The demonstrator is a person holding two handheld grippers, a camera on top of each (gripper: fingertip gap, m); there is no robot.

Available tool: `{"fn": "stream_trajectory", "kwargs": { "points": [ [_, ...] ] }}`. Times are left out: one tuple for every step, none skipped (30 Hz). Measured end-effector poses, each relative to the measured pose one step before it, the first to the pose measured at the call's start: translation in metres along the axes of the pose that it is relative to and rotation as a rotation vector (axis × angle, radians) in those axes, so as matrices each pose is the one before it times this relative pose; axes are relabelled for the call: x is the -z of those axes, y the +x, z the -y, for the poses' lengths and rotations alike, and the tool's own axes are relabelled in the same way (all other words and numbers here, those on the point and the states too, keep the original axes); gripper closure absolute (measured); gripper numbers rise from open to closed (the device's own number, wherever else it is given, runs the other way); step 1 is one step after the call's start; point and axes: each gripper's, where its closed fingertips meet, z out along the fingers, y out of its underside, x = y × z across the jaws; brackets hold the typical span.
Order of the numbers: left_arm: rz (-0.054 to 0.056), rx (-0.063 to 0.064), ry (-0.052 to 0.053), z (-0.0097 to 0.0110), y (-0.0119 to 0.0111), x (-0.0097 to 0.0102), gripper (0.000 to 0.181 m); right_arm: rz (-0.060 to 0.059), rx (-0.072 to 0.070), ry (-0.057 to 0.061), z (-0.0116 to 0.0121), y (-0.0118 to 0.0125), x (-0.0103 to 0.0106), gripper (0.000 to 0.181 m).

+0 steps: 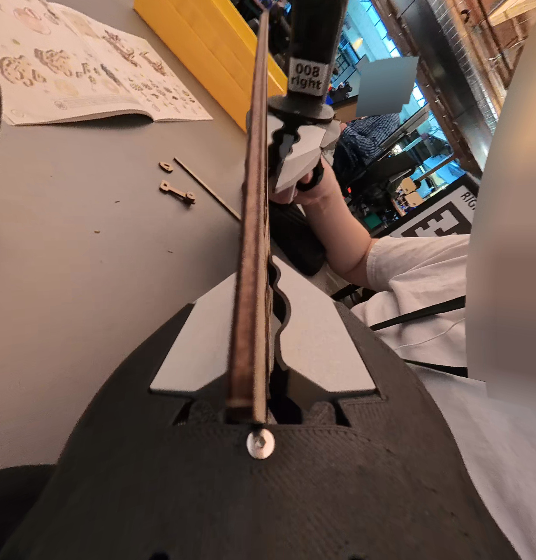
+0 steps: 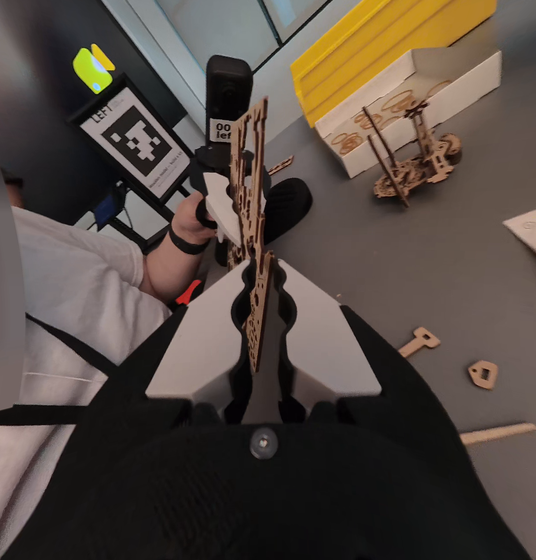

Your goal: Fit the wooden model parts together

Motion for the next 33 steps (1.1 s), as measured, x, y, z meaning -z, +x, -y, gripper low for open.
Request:
{"fn": "stream_trajectory", "kwargs": {
  "points": [
    [0.0149, 0.0008, -0.01, -0.00075, -0.00285, -0.00011, 0.18, -0.0152, 0.0031, 0.0082, 0.00194, 0.0032, 0.00261, 0.171],
    [0.0111, 0.0004, -0.0052, -0.00039, -0.00223, -0.00027, 0.181, -0.0038, -0.0037, 0.0097, 0.00191, 0.00177, 0.00159, 0.17],
    [0.0054, 0.0008, -0.0045, -0.00036, -0.00126, -0.0005, 0.18, -0.0019, -0.0098, 0.003, 0.0005, 0.00168, 0.00051, 0.168],
    [0.0017, 0.0014, -0.0078, -0.00092, -0.00065, -0.00087, 0.18, -0.0015, -0.0092, -0.0076, -0.00158, 0.00162, -0.00063, 0.167],
    [-0.0012, 0.0001, -0.005, -0.00064, 0.00003, -0.00094, 0.18, -0.0035, -0.0038, -0.0148, -0.00293, 0.0012, -0.00147, 0.167],
    [-0.0001, -0.0013, -0.0046, -0.00073, 0.00007, -0.00095, 0.18, -0.0074, 0.0022, -0.0133, -0.00263, 0.00106, -0.00199, 0.167],
    [0.0066, 0.0013, -0.0047, -0.00073, -0.00109, -0.00068, 0.179, -0.0043, 0.0039, -0.0142, -0.00256, 0.00028, -0.0023, 0.167],
    [0.0103, 0.0009, -0.0031, -0.00046, -0.00162, -0.00055, 0.18, 0.0014, 0.001, -0.0145, -0.00227, -0.00096, -0.00253, 0.167],
    [0.0067, -0.0019, -0.0036, -0.00056, -0.00095, -0.00056, 0.18, -0.006, -0.0026, -0.0136, -0.0021, 0.00006, -0.00238, 0.165],
    [0.002, -0.0004, -0.0035, -0.00045, -0.00027, -0.00063, 0.18, -0.0129, 0.003, -0.0153, -0.00221, 0.00081, -0.00187, 0.166],
    [0.0007, 0.0012, -0.002, -0.00026, 0.00011, -0.00053, 0.18, -0.021, 0.0101, -0.0179, -0.00255, 0.00172, -0.00109, 0.169],
    [0.0024, 0.0006, -0.0026, -0.00036, -0.0001, -0.0006, 0.18, -0.022, 0.0139, -0.0115, -0.00155, 0.00189, -0.00063, 0.17],
    [0.0084, -0.0007, -0.003, -0.0005, -0.00102, -0.00039, 0.18, -0.0149, 0.0093, 0.0015, 0.00022, 0.00094, -0.00028, 0.17],
    [0.007, -0.0009, -0.0011, -0.00005, -0.0009, -0.0001, 0.181, -0.0086, -0.0007, -0.005, -0.0009, 0.00081, -0.00037, 0.17],
    [0.0056, -0.0003, -0.0073, -0.00104, -0.00081, -0.00039, 0.181, -0.0045, -0.0062, -0.0121, -0.00186, 0.0007, -0.00035, 0.17],
    [0.0083, -0.0031, -0.0058, -0.00092, -0.00095, -0.00055, 0.181, -0.0048, -0.0028, -0.006, -0.00119, 0.00098, -0.00034, 0.17],
    [0.0071, -0.0032, -0.0035, -0.00054, -0.00072, -0.00035, 0.18, -0.0024, -0.0003, -0.0031, -0.00098, 0.00071, -0.00026, 0.17],
    [0.0042, -0.0025, -0.0034, -0.00049, -0.00039, -0.00045, 0.181, -0.0007, -0.0116, -0.0025, -0.00083, 0.00099, -0.00048, 0.17],
    [0.0026, -0.0012, 0.0004, 0.00003, -0.00044, -0.00027, 0.181, 0.0025, -0.0186, 0.006, 0.00016, 0.00091, -0.00041, 0.17],
    [-0.0002, 0.0013, 0.0029, 0.00028, -0.00052, 0.00008, 0.181, 0.0079, -0.0196, 0.0118, 0.00052, 0.00046, -0.00022, 0.17],
    [-0.001, 0.0047, 0.0019, 0.00007, -0.00079, 0.00002, 0.181, 0.007, -0.025, 0.0076, 0.00009, 0.0008, -0.00033, 0.17],
    [0.0019, 0.0052, -0.006, -0.00098, -0.00093, -0.00054, 0.181, -0.0029, -0.0157, -0.0061, -0.00184, 0.00191, -0.00089, 0.17],
    [0.0063, -0.0001, -0.0073, -0.00126, -0.00099, -0.00085, 0.181, -0.0113, -0.0071, -0.0076, -0.00197, 0.00239, -0.0011, 0.169],
    [0.0043, 0.0005, -0.0006, -0.00044, -0.00067, -0.00049, 0.181, -0.0051, -0.0085, 0.0002, -0.00027, 0.0009, -0.00035, 0.169],
    [-0.0042, 0.002, 0.0005, -0.00026, 0.00055, -0.00021, 0.181, -0.0035, -0.0001, -0.0046, -0.00051, 0.00028, -0.00002, 0.169],
    [-0.0031, 0.0054, -0.0008, -0.00043, 0.00014, -0.00034, 0.181, -0.0089, 0.0035, -0.0076, -0.00092, 0.00082, -0.00034, 0.168],
    [-0.0023, 0.0085, -0.0002, -0.0006, -0.00016, -0.00086, 0.18, -0.0166, 0.0067, -0.009, -0.00138, 0.00162, -0.00074, 0.168],
    [0.0014, 0.0075, -0.002, -0.00118, -0.00086, -0.00102, 0.18, -0.0222, 0.0142, -0.0148, -0.0022, 0.0022, -0.00103, 0.167],
    [-0.0025, 0.0049, -0.0001, -0.00107, -0.00024, -0.0008, 0.181, -0.0145, 0.0174, -0.0115, -0.00162, 0.00135, -0.00055, 0.166],
    [-0.0024, 0.0053, 0.0029, -0.00067, 0.00018, -0.00034, 0.181, -0.0092, 0.0064, -0.0041, -0.00063, 0.00071, -0.00047, 0.165],
    [-0.0019, 0.0026, 0.0027, -0.00041, 0.00033, 0.00007, 0.181, -0.0034, 0.0071, -0.0001, -0.00002, -0.00001, -0.00029, 0.165],
    [0.0014, -0.0003, 0.0014, -0.00023, 0.00008, 0.00012, 0.181, -0.0051, 0.0133, -0.0018, -0.00013, 0.00004, -0.00021, 0.165],
    [0.002, -0.0024, 0.0019, -0.00039, 0.00021, 0.00009, 0.181, -0.0054, 0.0084, -0.0025, -0.00007, -0.00013, -0.00024, 0.165]
  ]
}}
